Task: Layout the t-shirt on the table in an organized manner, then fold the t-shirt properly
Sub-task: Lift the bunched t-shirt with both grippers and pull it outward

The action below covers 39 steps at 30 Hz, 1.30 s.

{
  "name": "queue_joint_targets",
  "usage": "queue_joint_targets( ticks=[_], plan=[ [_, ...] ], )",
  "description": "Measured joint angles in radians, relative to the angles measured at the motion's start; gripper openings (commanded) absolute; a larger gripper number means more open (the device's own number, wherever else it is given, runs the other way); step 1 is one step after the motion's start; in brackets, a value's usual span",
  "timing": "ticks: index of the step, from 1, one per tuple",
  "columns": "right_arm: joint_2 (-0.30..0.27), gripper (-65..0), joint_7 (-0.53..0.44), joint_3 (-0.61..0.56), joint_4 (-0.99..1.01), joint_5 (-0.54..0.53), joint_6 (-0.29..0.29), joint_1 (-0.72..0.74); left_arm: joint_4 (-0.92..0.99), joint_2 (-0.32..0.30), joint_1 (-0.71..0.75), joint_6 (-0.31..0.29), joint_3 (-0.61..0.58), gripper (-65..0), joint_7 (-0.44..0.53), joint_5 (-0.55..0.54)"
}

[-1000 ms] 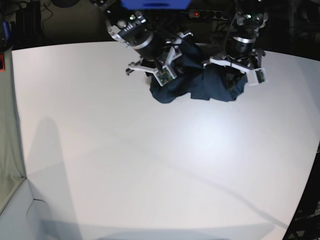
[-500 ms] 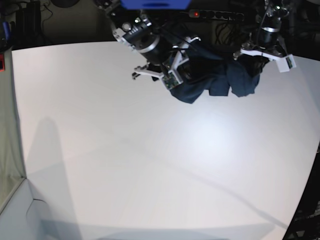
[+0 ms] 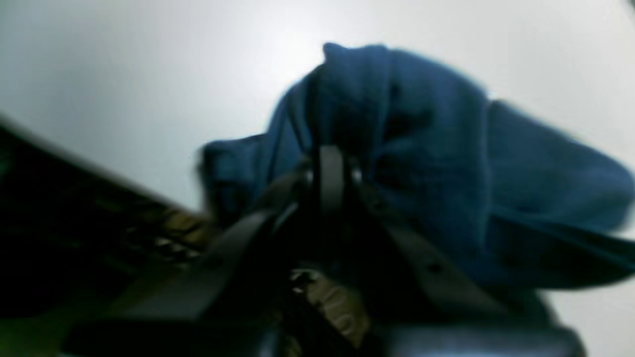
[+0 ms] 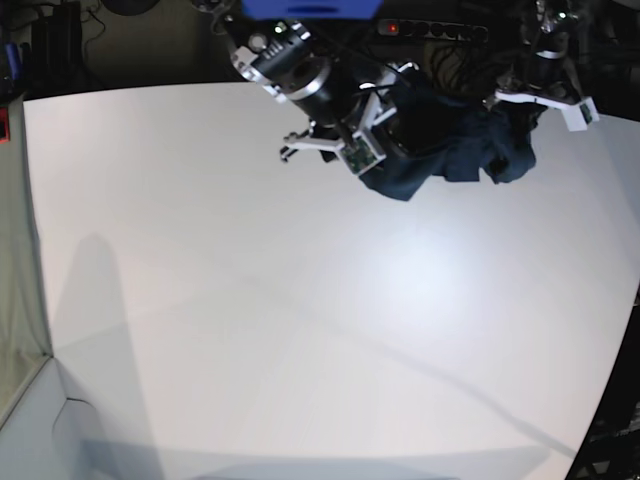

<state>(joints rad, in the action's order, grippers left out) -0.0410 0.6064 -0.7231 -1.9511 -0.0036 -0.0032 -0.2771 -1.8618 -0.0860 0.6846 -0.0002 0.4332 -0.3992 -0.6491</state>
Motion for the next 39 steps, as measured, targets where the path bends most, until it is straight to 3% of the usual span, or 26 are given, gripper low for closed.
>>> queue_joint_targets(
  ticks=[3, 7, 13, 22, 25, 28, 32, 39],
  plan=[
    [0.002, -44.6, 0.016, 0.016, 0.0, 0.0, 0.0, 0.019, 0.016, 0.0, -0.001, 0.0, 0.005, -64.3, -0.001, 0.0],
    [0.008, -44.6, 0.117, 0.011, 0.0, 0.0, 0.0, 0.052, 0.027, 0.001, -0.001, -0.001, 0.006, -64.3, 0.003, -0.003],
    [0.031, -44.5, 0.127, -0.061, 0.0, -0.005, 0.0, 0.052, 0.028, 0.001, -0.001, -0.001, 0.006, -64.3, 0.003, -0.003],
    [0.103, -44.5, 0.143, -0.06, 0.004, 0.004, 0.0, 0.11, 0.067, 0.0, -0.001, -0.003, 0.006, -64.3, 0.013, -0.007],
    [0.124, -44.5, 0.171, -0.058, 0.045, -0.036, -0.007, 0.116, 0.068, 0.001, -0.001, -0.003, 0.006, -64.3, 0.014, -0.007],
    [0.159, -44.5, 0.173, -0.06, 0.126, 0.006, 0.0, 0.127, 0.068, 0.003, -0.001, -0.003, 0.007, -64.3, 0.014, -0.007],
    [0.16, -44.5, 0.169, -0.126, 0.187, -0.005, 0.0, 0.169, 0.067, 0.003, 0.0, -0.003, 0.007, -64.3, 0.014, -0.007],
    [0.169, -44.5, 0.168, -0.131, 0.248, -0.003, 0.0, 0.185, 0.067, 0.004, -0.001, -0.003, 0.008, -64.3, 0.013, -0.007]
  ],
)
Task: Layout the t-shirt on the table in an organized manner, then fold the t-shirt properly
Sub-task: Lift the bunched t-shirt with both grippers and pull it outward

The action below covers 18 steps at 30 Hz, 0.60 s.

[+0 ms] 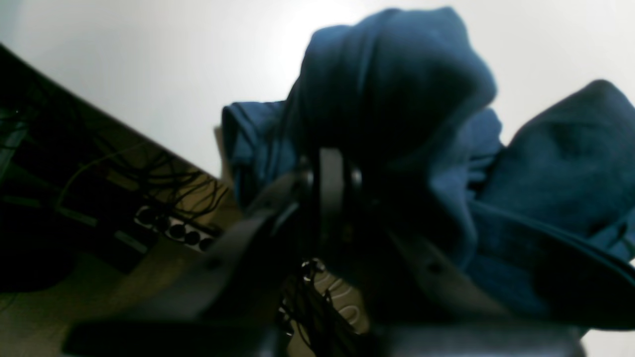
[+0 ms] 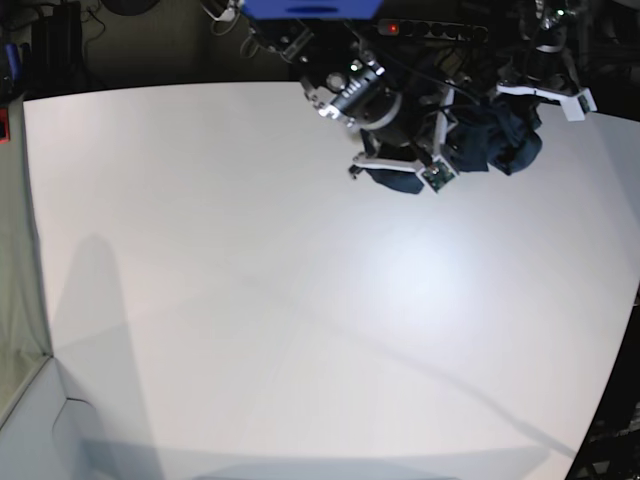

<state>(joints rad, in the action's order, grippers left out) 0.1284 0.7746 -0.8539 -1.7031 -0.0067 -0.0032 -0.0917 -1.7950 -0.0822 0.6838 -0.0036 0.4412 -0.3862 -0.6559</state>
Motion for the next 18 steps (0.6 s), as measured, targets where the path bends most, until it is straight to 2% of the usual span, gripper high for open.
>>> queue_joint_targets(
  ticks=[4, 9, 11, 13, 18],
  plan=[
    [0.0, -42.6, 0.0, 0.0, 0.0, -0.001, 0.0, 0.003, 0.0, 0.002, 0.0, 0.0, -0.001, -64.3, 0.0, 0.0],
    [-0.001, -24.2, 0.0, -0.005, 0.014, -0.115, 0.0, 0.023, 0.0, 0.002, 0.0, 0.0, -0.001, -64.3, 0.0, 0.0],
    [-0.001, -19.4, -0.007, -0.005, 0.026, -0.144, 0.0, 0.028, 0.0, 0.002, 0.0, 0.0, -0.002, -64.3, 0.0, 0.0],
    [-0.001, -17.3, -0.008, -0.005, 0.027, -0.161, 0.0, 0.032, -0.002, 0.002, 0.0, 0.0, -0.002, -64.3, -0.002, -0.001],
    [0.006, -17.2, -0.006, -0.008, 0.032, -0.172, 0.0, 0.054, -0.003, 0.002, 0.0, 0.0, -0.003, -64.3, -0.002, 0.0]
  ],
)
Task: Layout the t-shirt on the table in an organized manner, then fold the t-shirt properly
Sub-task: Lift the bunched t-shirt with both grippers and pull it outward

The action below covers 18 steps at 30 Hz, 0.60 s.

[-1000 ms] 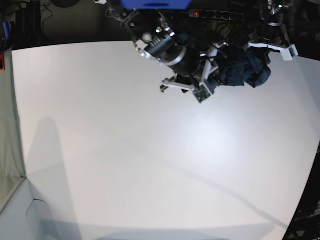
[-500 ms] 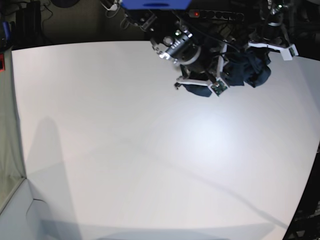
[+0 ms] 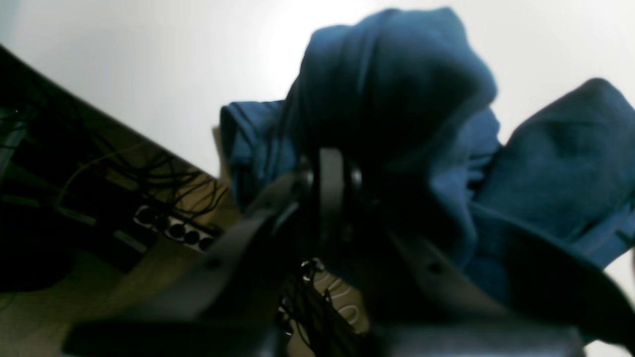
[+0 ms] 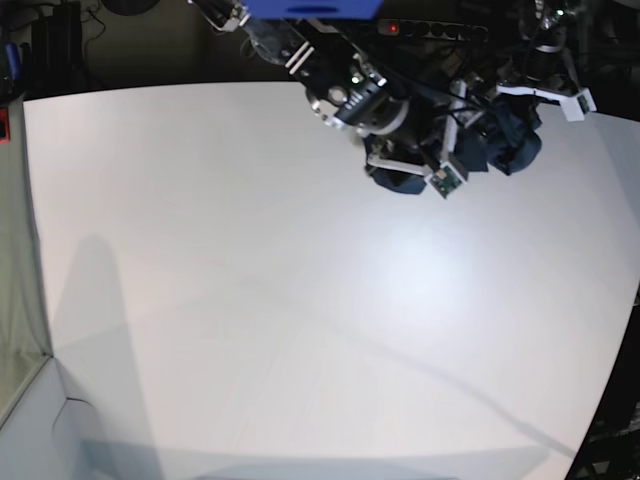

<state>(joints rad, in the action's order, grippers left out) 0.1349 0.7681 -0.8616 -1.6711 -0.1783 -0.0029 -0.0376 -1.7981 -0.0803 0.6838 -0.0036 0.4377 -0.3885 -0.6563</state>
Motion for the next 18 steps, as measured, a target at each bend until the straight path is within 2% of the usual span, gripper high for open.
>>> queue_joint_targets(
  ticks=[7, 10, 13, 18],
  plan=[
    [-0.002, -18.1, -0.069, -0.002, 0.057, -0.01, 0.0, 0.007, -0.001, 0.0, -0.001, 0.0, 0.0, -64.3, -0.001, 0.0],
    [-0.005, -23.0, -0.069, -0.031, 0.059, -0.01, 0.0, 0.013, -0.001, 0.0, -0.001, 0.0, 0.0, -64.3, 0.0, 0.0],
    [-0.006, -33.7, -0.077, -0.056, 0.06, -0.009, 0.0, 0.023, -0.001, 0.001, -0.009, 0.0, 0.0, -64.3, -0.005, 0.0],
    [-0.008, -61.0, -0.077, -0.064, 0.06, -0.011, 0.0, 0.026, -0.001, 0.003, -0.014, 0.0, 0.0, -64.3, -0.005, 0.0]
  ],
)
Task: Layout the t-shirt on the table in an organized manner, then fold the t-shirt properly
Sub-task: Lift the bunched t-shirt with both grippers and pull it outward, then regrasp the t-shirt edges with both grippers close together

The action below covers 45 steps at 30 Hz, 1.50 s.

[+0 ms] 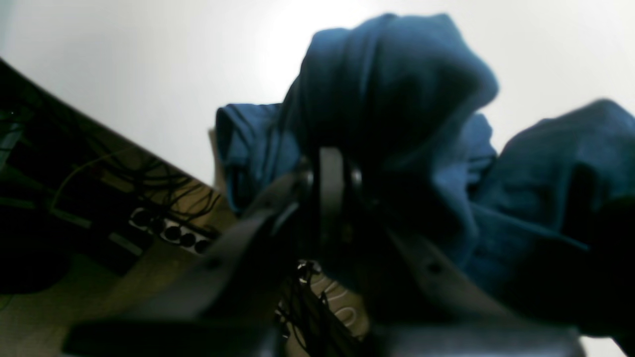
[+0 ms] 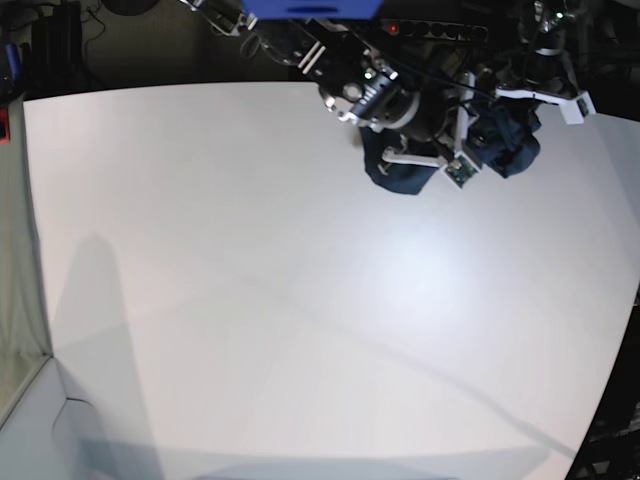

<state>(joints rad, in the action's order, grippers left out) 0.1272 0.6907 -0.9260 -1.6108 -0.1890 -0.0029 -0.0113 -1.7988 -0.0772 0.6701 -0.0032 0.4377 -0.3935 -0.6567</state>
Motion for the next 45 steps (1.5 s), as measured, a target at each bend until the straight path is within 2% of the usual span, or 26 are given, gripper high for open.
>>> queue_joint_targets(
  ticks=[1, 5, 7, 8, 12, 17, 23, 28, 36, 38, 40, 43, 45],
  plan=[
    [0.0, -65.0, 0.0, 0.0, 0.0, 0.001, 0.0, 0.0, 0.0, 0.0, 0.0, 0.0, 0.0, -64.3, 0.0, 0.0],
    [0.0, -65.0, 0.0, 0.039, 0.0, 0.0, 0.0, 0.002, 0.0, -0.001, 0.0, 0.0, -0.018, -64.3, 0.006, 0.0],
    [0.0, -65.0, 0.006, 0.097, -0.001, -0.007, 0.0, -0.002, -0.019, 0.001, 0.001, 0.001, -0.031, -64.3, -0.012, 0.0],
    [0.005, -65.0, 0.038, 0.136, 0.001, -0.013, 0.0, 0.015, -0.04, 0.003, 0.003, 0.001, -0.032, -64.3, -0.018, -0.002],
    [0.011, -65.0, 0.006, 0.289, -0.061, 0.01, 0.0, 0.08, -0.129, 0.039, 0.007, 0.001, -0.03, -64.3, -0.02, -0.006],
    [-0.071, -65.0, 0.023, 0.354, -0.097, -0.009, 0.0, 0.097, -0.172, 0.037, -0.003, 0.001, -0.029, -64.4, -0.021, -0.003],
    [-0.145, -65.0, 0.012, 0.471, -0.135, -0.145, 0.0, 0.124, -0.174, 0.031, -0.039, 0.003, -0.028, -64.4, -0.022, -0.002],
    [-0.16, -65.0, 0.013, 0.46, -0.14, -0.208, 0.0, 0.093, -0.173, 0.04, -0.12, 0.011, -0.037, -64.1, -0.022, 0.0],
    [-0.164, -65.0, 0.016, 0.434, -0.188, -0.204, 0.0, 0.038, -0.145, 0.052, -0.307, 0.014, -0.189, -64.0, -0.039, 0.007],
    [-0.176, -65.0, 0.012, 0.434, -0.19, -0.205, 0.0, 0.031, -0.078, 0.082, -0.363, 0.018, -0.201, -62.4, -0.11, 0.011],
    [-0.18, -65.0, 0.013, 0.435, -0.19, -0.202, 0.0, 0.021, -0.027, 0.082, -0.411, 0.019, -0.204, -58.1, -0.212, 0.013],
    [-0.182, -65.0, 0.012, 0.434, -0.19, -0.203, 0.0, 0.017, -0.002, 0.08, -0.485, 0.022, -0.205, -51.3, -0.262, 0.015],
    [-0.183, -65.0, 0.016, 0.434, -0.19, -0.202, 0.0, 0.016, 0.014, 0.077, -0.517, 0.021, -0.224, -50.8, -0.264, 0.015]
  ],
)
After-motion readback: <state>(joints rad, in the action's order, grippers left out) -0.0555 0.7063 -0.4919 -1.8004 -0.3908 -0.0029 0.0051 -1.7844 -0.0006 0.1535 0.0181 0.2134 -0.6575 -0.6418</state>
